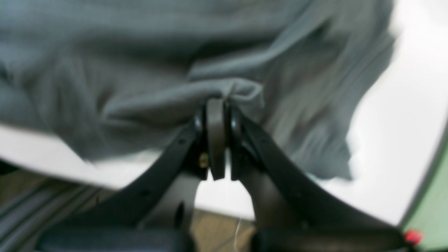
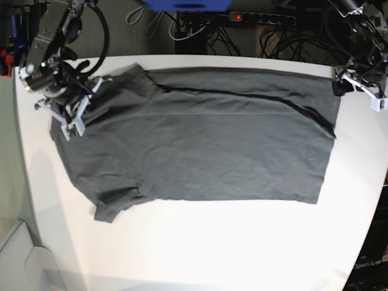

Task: Layout the t-shirt on the table in an organized manner, then fold the t-shirt properly
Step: 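Release with the right gripper and grasp the sleeve corner near the hem, then move the left gripper to the hem corner and grasp it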

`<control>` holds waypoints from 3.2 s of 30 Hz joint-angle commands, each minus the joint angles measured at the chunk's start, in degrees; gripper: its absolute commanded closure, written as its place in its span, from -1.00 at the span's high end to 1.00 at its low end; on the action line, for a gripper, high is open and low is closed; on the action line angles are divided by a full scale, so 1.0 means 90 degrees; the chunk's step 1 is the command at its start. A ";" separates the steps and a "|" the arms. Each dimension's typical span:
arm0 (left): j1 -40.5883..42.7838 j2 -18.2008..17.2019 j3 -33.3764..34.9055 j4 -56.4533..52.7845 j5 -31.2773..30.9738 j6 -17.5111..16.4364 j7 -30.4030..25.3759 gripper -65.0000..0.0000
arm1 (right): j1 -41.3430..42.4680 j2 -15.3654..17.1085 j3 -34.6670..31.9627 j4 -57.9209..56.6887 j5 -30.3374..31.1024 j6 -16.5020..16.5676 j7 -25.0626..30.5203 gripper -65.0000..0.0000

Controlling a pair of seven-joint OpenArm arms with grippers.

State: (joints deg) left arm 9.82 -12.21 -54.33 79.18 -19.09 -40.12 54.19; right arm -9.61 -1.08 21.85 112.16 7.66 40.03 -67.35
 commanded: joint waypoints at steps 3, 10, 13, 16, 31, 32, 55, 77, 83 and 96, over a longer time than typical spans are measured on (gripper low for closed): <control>0.0037 -0.0045 -0.0318 0.0067 0.0046 0.0028 0.0118 0.44 | 0.0613 0.0018 -0.0322 0.0114 0.0091 -0.0003 -0.0160 -1.00; 0.0037 -0.0045 -0.0660 0.0067 0.0046 0.0028 0.0118 0.44 | 0.1522 0.0027 -0.0899 -0.0218 0.0082 -0.0003 -0.0404 -1.00; 0.0037 -0.0055 -0.0670 0.0067 0.0046 0.0028 0.0118 0.44 | 0.1824 0.0027 -0.1026 -0.0589 0.0082 -0.0003 -0.0385 -1.00; 0.0037 -0.0036 -0.0797 0.0067 0.0046 0.0028 0.0127 0.44 | 0.2127 0.0027 -0.1074 -0.0960 0.0082 -0.0003 -0.0375 -1.00; 0.0046 -0.0036 -0.0836 0.0067 0.0046 0.0028 0.0127 0.44 | 0.3036 0.0027 -0.1074 -0.2250 0.0082 -0.0003 -0.0228 -1.00; 0.0046 -0.0036 -0.0836 0.0067 0.0046 0.0028 0.0127 0.44 | 0.3094 0.0027 -0.1153 -0.2328 0.0091 -0.0003 -0.0219 -1.00; -0.0784 -0.0075 -0.0914 0.1659 0.0046 0.0028 0.0118 0.45 | 0.4852 0.0936 -0.1358 -0.4281 0.0082 -0.0003 0.0817 0.05; -0.4164 -0.0075 0.1235 -0.1525 0.2419 0.0096 -0.1983 0.44 | 0.5233 0.2186 -0.1319 -0.7769 0.0082 -0.0003 0.4118 0.05; -0.4496 -0.0075 0.1235 -0.2521 0.2546 0.0096 -0.2666 0.45 | 0.5233 0.2313 -0.1338 -0.8599 0.0082 -0.0350 0.4949 0.05; -0.4525 -0.0036 0.1235 -0.2971 0.2546 0.0096 -0.2969 0.45 | 0.5155 0.2528 -0.1348 -0.8765 0.0082 -0.0878 0.5457 0.05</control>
State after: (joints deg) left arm -29.08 -11.73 -43.35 51.64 4.91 -38.98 28.95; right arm 35.31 20.64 9.58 32.45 7.75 31.81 -19.51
